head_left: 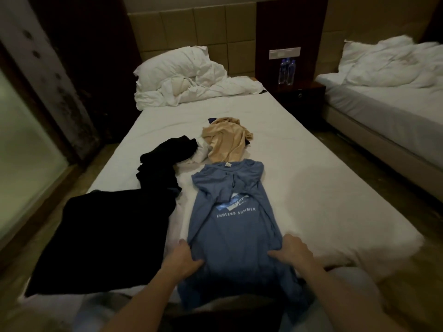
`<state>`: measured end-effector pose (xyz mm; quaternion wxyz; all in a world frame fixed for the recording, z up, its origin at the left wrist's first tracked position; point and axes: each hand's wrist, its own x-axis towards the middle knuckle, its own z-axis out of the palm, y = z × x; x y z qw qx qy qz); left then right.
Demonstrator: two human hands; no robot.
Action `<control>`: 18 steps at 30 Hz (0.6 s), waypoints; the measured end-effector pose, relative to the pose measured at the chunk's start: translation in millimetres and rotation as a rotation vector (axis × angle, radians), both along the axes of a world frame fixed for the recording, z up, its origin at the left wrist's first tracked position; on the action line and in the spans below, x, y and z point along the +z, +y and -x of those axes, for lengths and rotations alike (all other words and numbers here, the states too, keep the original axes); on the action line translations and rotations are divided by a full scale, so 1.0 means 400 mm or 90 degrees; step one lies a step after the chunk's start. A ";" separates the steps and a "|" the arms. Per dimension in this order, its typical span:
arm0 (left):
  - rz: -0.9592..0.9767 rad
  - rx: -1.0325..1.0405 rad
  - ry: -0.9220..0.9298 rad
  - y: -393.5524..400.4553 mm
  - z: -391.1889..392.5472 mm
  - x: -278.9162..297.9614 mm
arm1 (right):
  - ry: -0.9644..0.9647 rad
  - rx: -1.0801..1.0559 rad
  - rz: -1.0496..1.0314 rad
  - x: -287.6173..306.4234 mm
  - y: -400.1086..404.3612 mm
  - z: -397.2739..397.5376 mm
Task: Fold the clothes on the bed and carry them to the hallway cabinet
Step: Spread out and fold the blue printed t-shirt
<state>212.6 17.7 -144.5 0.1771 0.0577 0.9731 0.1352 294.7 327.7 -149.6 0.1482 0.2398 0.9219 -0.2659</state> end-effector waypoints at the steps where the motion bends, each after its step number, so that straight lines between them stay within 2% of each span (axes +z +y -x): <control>1: 0.006 -0.008 0.007 -0.002 -0.029 -0.002 | 0.002 0.004 -0.005 -0.003 -0.007 -0.025; 4: 0.010 -0.057 -0.012 -0.004 -0.088 0.001 | 0.015 0.027 -0.001 -0.010 -0.029 -0.083; 6: -0.017 -0.053 -0.029 -0.003 -0.115 0.004 | 0.085 0.018 0.026 -0.020 -0.040 -0.113; 11: -0.280 0.109 -0.083 0.026 -0.151 0.009 | 0.263 -0.026 0.114 -0.023 -0.057 -0.164; 14: -0.374 0.115 -0.171 0.067 -0.160 0.025 | 0.313 0.037 0.151 -0.019 -0.088 -0.168; 16: -0.363 0.038 -0.183 0.082 -0.152 0.023 | 0.329 0.113 0.103 -0.036 -0.104 -0.162; 18: -0.240 -0.093 -0.038 0.076 -0.129 0.012 | 0.311 0.224 -0.025 -0.057 -0.101 -0.153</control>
